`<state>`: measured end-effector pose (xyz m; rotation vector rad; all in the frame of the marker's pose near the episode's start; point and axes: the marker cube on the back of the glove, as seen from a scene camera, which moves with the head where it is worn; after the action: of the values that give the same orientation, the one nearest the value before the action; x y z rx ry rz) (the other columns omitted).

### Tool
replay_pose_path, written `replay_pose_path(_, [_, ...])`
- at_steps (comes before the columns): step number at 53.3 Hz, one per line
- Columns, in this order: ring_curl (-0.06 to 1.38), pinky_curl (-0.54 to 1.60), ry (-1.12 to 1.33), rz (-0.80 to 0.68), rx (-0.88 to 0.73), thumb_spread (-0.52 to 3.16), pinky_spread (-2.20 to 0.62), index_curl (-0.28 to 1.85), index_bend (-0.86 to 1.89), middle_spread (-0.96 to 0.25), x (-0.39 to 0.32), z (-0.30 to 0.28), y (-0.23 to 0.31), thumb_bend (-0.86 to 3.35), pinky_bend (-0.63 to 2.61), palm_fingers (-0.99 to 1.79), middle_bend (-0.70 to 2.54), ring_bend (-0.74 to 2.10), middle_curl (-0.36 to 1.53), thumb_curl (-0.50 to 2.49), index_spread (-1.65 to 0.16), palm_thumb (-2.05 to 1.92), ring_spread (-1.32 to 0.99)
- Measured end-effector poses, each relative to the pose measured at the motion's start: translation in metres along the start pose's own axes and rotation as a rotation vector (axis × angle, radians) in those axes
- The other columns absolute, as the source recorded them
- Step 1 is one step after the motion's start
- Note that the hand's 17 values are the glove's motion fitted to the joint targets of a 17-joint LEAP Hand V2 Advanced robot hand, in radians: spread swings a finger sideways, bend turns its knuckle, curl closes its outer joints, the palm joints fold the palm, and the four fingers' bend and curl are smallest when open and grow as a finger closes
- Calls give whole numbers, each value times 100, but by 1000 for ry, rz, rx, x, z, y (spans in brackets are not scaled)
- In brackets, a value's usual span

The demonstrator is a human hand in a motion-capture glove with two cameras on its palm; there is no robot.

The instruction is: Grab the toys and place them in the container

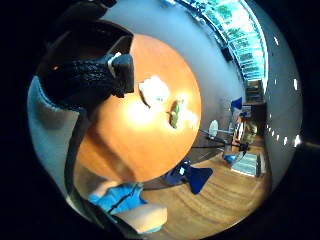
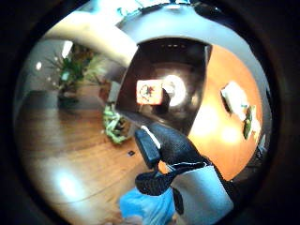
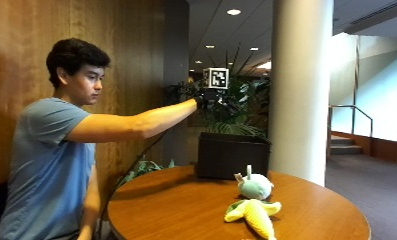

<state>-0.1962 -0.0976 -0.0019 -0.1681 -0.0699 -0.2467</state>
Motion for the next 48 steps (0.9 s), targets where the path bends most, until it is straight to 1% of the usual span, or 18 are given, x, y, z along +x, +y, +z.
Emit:
replay_pose_path(3, [29, 32, 0, 29, 12, 108, 1, 27, 15, 2, 24, 2, 13, -4, 131, -2, 20, 57, 44, 26, -28, -3, 3])
replay_pose_path(10, [29, 32, -9, 45, 32, 109, 1, 28, 15, 2, 73, 9, 39, -4, 130, -2, 20, 57, 44, 26, -28, -3, 3])
replay_pose_path(13, [29, 32, -5, 76, 31, 109, 1, 28, 14, 2, 94, 14, 46, -4, 131, -2, 20, 58, 44, 26, -28, -3, 3])
replay_pose_path(18, [29, 32, -8, 87, 19, 109, 1, 28, 15, 2, 131, 25, 59, -4, 130, -2, 20, 58, 44, 25, -28, -3, 3])
replay_pose_path(24, [28, 33, 43, 166, 12, 109, 1, 28, 15, 2, 168, 40, 63, -4, 131, -1, 20, 58, 44, 25, -28, -3, 3])
replay_pose_path(30, [28, 32, 28, 174, 3, 109, 2, 28, 15, 2, 205, 57, 71, -4, 129, -3, 21, 56, 44, 25, -29, -3, 3])
replay_pose_path(38, [27, 32, 37, 275, 8, 109, 3, 28, 14, 2, 240, 75, 71, -3, 126, -4, 21, 55, 44, 25, -30, -1, 3])
replay_pose_path(42, [27, 31, 56, 277, 17, 109, 4, 28, 15, 1, 258, 82, 69, -3, 122, -6, 22, 53, 44, 26, -30, -1, 2])
replay_pose_path(45, [26, 30, 57, 321, 4, 109, 5, 29, 17, 1, 273, 88, 66, -3, 118, -12, 18, 49, 43, 26, -30, -1, 2])
replay_pose_path(48, [25, 29, 107, 310, -23, 109, 5, 30, 16, 0, 291, 95, 66, -3, 115, -13, 16, 46, 42, 26, -30, -1, 2])
